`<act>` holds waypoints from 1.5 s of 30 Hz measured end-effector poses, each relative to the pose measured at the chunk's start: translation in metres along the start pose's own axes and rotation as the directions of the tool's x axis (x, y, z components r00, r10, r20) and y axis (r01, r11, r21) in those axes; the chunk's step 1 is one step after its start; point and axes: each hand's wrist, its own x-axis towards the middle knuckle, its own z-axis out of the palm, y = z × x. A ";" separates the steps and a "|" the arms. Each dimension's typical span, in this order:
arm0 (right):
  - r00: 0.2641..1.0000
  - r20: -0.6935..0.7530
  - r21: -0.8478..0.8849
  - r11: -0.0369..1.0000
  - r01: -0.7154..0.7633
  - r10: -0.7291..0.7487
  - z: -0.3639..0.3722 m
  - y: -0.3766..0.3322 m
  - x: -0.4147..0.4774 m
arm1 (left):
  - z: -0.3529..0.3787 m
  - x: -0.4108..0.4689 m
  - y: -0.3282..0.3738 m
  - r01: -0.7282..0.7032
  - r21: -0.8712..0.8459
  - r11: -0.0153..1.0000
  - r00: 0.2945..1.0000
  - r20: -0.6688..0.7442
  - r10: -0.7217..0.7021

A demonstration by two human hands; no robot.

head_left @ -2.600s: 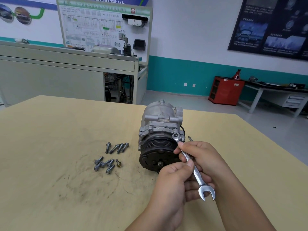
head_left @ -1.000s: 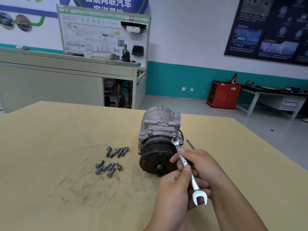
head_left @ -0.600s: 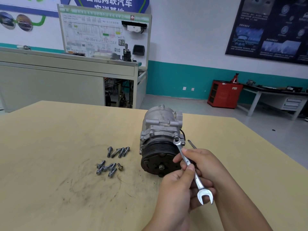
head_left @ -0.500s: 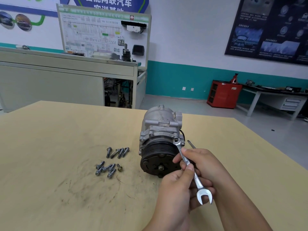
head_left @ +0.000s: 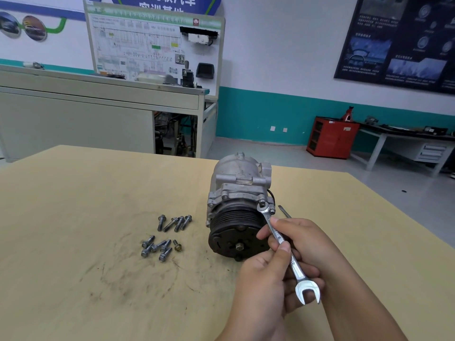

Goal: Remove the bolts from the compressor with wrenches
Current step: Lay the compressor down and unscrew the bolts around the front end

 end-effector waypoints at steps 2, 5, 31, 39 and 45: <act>1.000 -0.001 -0.007 1.000 -0.004 0.004 0.000 -0.001 0.001 | 0.001 0.001 0.000 -0.004 0.000 1.000 1.000 0.000 0.004; 1.000 0.003 -0.015 1.000 -0.007 0.007 -0.001 -0.002 0.001 | 0.002 0.002 0.000 -0.001 -0.008 1.000 1.000 0.002 0.001; 0.999 0.011 -0.012 0.999 -0.037 0.037 -0.003 -0.006 0.002 | -0.001 0.000 0.002 0.167 -0.219 0.961 0.981 0.133 -0.140; 0.995 0.061 0.099 0.991 -0.091 0.085 -0.006 -0.001 0.001 | 0.002 0.004 -0.002 0.235 -0.341 0.910 0.971 0.132 -0.202; 0.995 0.011 0.084 0.992 -0.099 0.099 -0.001 0.002 0.004 | -0.002 0.004 -0.001 0.209 -0.275 0.939 0.975 0.136 -0.177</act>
